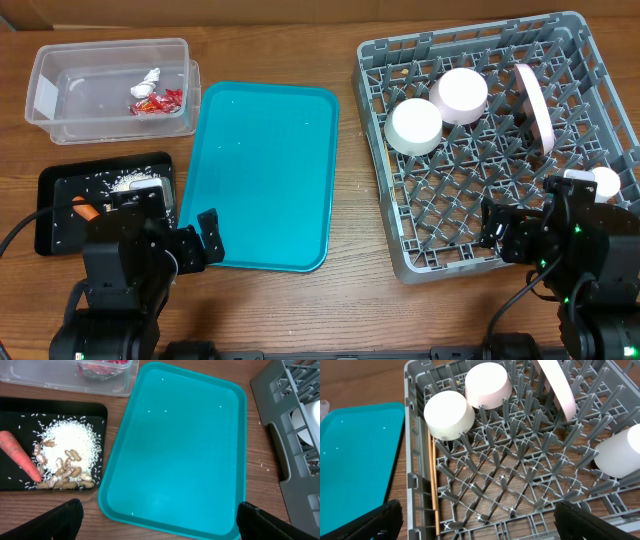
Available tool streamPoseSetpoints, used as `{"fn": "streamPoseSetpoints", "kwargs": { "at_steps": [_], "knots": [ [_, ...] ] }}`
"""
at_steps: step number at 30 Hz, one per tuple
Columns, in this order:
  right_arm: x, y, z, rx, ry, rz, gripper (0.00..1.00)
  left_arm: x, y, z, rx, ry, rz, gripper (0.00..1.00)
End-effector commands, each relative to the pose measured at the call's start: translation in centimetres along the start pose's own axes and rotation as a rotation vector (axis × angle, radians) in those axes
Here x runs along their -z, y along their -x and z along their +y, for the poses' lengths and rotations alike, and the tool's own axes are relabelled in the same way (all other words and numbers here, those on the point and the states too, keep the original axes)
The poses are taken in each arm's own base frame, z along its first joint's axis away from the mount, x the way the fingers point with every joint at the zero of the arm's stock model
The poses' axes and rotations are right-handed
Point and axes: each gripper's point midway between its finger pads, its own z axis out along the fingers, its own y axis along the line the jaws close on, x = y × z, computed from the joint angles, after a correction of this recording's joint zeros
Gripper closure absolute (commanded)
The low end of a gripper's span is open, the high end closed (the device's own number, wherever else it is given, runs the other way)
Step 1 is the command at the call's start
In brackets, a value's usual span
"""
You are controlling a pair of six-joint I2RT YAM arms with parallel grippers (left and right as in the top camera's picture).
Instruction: Sort waste into correct bins and load items into the dishwasher
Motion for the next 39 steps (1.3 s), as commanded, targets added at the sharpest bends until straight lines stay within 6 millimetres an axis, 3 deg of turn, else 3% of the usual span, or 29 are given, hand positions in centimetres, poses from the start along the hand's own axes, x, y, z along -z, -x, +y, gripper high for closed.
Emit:
{"fn": "streamPoseSetpoints", "kwargs": {
  "at_steps": [1,18,26,30,39],
  "knots": [
    [-0.3,-0.2,-0.2,-0.003,-0.012,0.005,0.0,-0.5,-0.5,0.2,0.018,0.007,0.019,0.0],
    [0.5,-0.4,-0.2,-0.001,-0.007,-0.023,0.0,-0.6,-0.5,0.2,0.018,0.007,0.023,0.0],
    [2.7,-0.4,1.2,0.022,0.101,-0.238,0.0,-0.6,-0.5,0.2,0.018,0.008,0.023,0.0],
    [2.1,-0.8,1.7,0.048,0.155,-0.394,0.0,-0.6,-0.5,0.2,0.018,0.007,0.023,0.0],
    [-1.9,-0.5,1.7,0.073,0.223,-0.745,0.0,-0.6,-0.5,0.2,0.018,0.008,0.023,0.0]
  ]
}}
